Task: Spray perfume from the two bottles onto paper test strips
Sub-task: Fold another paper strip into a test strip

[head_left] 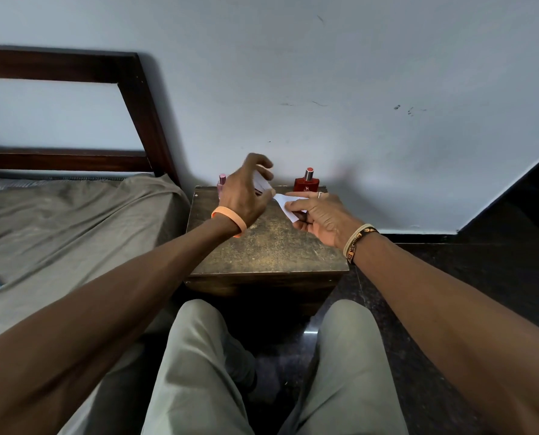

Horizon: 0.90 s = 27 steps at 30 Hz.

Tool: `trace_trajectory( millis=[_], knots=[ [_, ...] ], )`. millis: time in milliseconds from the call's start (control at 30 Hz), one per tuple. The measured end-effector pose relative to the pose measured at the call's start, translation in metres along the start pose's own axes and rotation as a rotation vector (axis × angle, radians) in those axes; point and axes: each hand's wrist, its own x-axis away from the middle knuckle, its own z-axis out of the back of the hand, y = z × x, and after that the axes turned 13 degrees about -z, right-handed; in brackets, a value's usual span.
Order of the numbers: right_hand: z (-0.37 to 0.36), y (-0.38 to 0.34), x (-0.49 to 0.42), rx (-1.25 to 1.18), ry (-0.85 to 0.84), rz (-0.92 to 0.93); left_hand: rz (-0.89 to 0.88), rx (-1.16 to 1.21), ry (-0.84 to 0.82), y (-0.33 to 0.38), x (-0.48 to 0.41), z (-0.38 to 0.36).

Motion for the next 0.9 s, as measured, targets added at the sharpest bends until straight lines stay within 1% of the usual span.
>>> trace_trajectory(
  millis=[67,133,300,467,667,700,767,833,867,900],
  knots=[
    [0.000,0.000,0.000,-0.027,-0.013,0.000,-0.209,-0.094,-0.092,-0.001,0.001,-0.003],
    [-0.001,0.000,0.000,-0.046,-0.019,0.005,-0.288,-0.137,-0.152,-0.005,0.003,-0.007],
    [0.000,0.000,0.001,-0.081,0.002,0.007,-0.263,-0.140,-0.194,-0.008,0.004,-0.011],
    [0.002,-0.001,0.005,-0.099,-0.031,-0.002,-0.296,-0.130,-0.268,-0.010,0.006,-0.007],
    [0.005,-0.002,0.007,-0.116,-0.081,0.000,-0.361,-0.132,-0.209,-0.014,0.006,-0.009],
    [0.005,-0.002,0.008,-0.116,-0.090,0.003,-0.346,-0.123,-0.195,-0.013,0.006,-0.009],
    [0.006,-0.002,0.009,-0.109,-0.098,0.013,-0.230,-0.091,-0.139,-0.008,0.004,-0.009],
    [0.007,-0.002,0.010,-0.106,-0.089,0.024,-0.043,-0.040,-0.057,-0.005,0.001,-0.009],
    [0.007,-0.002,0.009,-0.099,-0.083,0.028,0.078,0.032,-0.006,-0.004,-0.001,-0.009],
    [0.006,-0.001,0.010,-0.092,-0.079,0.030,0.217,0.155,0.064,-0.005,-0.003,-0.009]
  ],
)
